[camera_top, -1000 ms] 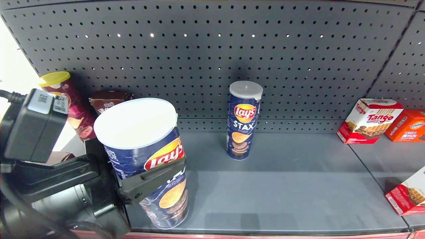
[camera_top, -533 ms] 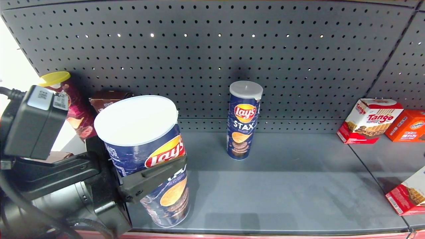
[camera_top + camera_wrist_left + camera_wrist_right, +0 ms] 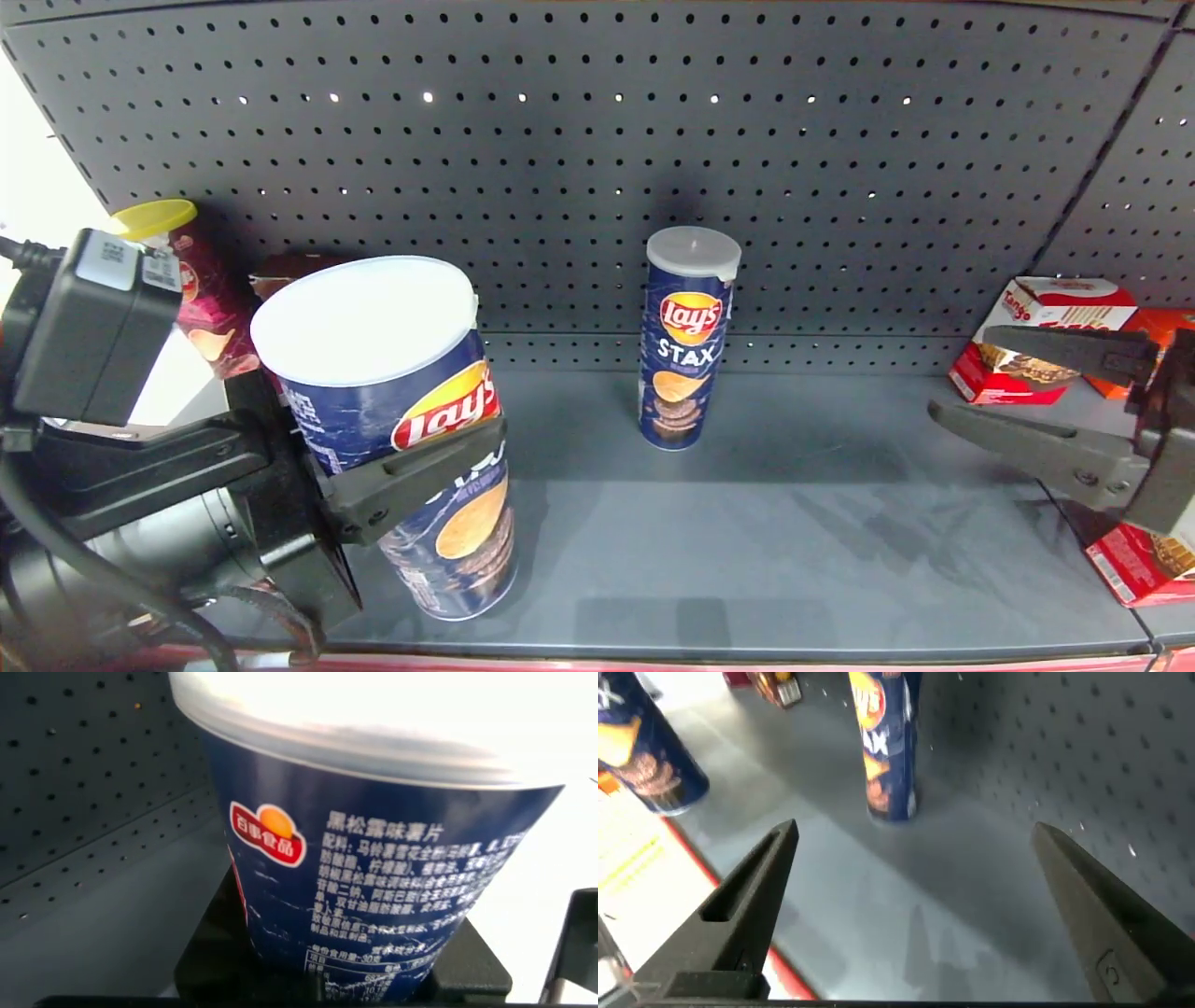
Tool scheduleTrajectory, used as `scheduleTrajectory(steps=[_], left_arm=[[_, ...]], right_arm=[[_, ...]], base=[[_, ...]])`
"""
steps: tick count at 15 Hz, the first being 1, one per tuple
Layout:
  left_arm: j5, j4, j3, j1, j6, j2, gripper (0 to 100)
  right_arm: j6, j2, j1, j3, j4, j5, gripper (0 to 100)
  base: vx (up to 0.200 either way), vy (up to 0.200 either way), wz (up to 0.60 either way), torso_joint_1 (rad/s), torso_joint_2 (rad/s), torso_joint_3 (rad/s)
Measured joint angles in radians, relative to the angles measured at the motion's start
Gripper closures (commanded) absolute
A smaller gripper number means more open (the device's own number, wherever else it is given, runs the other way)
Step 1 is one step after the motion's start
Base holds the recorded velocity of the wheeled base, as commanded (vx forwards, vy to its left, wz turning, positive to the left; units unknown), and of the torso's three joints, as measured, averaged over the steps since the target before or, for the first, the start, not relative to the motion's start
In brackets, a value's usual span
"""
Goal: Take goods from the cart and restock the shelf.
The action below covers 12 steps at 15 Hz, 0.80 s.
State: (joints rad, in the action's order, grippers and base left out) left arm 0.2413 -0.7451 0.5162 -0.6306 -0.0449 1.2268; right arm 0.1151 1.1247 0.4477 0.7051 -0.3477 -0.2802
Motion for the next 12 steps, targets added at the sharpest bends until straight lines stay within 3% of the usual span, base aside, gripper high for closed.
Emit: scheduleTrajectory(steps=[5, 12], left_arm=[[-0.001, 0.008, 0.001, 0.047, 0.011, -0.002, 100], [0.005, 0.009, 0.024, 0.103, 0.022, 0.018, 100]], right_arm=[[-0.003, 0.164, 0.000, 0.137, -0.025, -0.037, 0], [0.043, 0.363, -0.023, 0.220, -0.168, -0.220, 0]], base=[[0.000, 0.000, 0.00, 0.000, 0.00, 0.000], [0.000, 0.000, 0.00, 0.000, 0.00, 0.000]])
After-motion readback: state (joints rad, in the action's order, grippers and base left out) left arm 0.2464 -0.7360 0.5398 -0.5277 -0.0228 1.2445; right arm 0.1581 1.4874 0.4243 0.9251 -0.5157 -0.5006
